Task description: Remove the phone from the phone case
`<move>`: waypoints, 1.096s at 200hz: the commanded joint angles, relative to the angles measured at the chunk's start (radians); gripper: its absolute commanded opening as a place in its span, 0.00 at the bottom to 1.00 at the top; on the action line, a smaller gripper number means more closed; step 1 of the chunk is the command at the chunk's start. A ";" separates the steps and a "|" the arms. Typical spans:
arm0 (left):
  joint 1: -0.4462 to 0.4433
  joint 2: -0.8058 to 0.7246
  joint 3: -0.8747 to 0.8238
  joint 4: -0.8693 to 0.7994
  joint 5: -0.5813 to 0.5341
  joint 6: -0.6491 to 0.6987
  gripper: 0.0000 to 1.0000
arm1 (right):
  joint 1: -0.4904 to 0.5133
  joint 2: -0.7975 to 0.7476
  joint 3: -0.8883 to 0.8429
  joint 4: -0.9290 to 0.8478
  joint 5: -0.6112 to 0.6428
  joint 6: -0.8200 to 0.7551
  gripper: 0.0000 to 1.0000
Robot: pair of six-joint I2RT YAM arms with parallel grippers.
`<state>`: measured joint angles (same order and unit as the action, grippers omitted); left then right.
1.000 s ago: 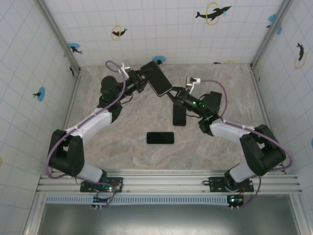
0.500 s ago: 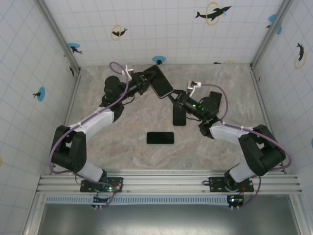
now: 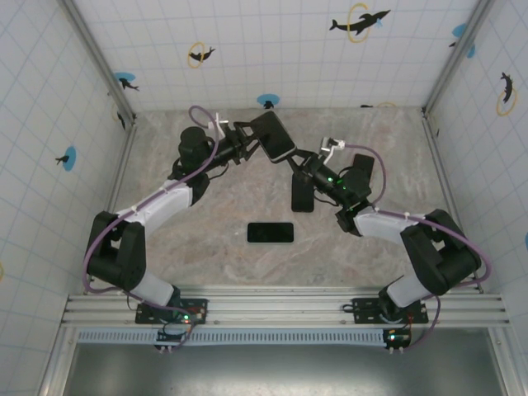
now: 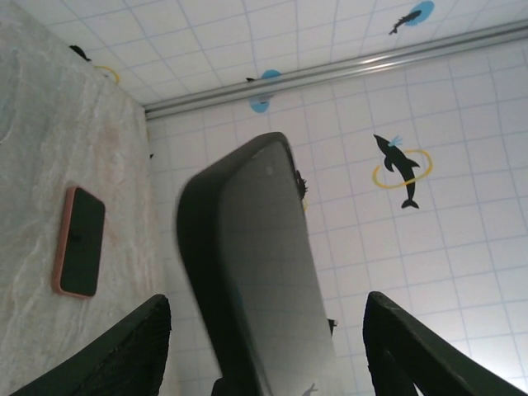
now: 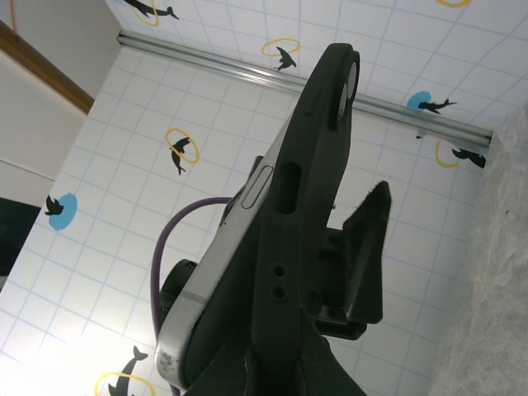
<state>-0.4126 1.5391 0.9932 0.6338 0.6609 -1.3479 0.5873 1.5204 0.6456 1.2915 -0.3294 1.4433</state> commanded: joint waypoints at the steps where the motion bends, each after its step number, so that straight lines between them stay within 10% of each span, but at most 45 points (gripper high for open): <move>1: -0.006 -0.037 0.052 -0.062 -0.004 0.069 0.66 | -0.003 0.012 -0.015 0.168 0.031 0.007 0.00; 93: -0.056 -0.267 0.048 -0.446 -0.225 0.209 0.71 | -0.006 0.032 -0.027 0.174 0.126 -0.052 0.00; 219: -0.509 -0.310 -0.130 -0.195 -0.905 -0.156 0.65 | 0.080 0.100 -0.050 0.316 0.366 -0.170 0.00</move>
<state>-0.8906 1.2270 0.8845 0.3290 -0.0315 -1.4059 0.6502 1.6192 0.6094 1.4574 -0.0441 1.3167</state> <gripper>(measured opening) 0.659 0.114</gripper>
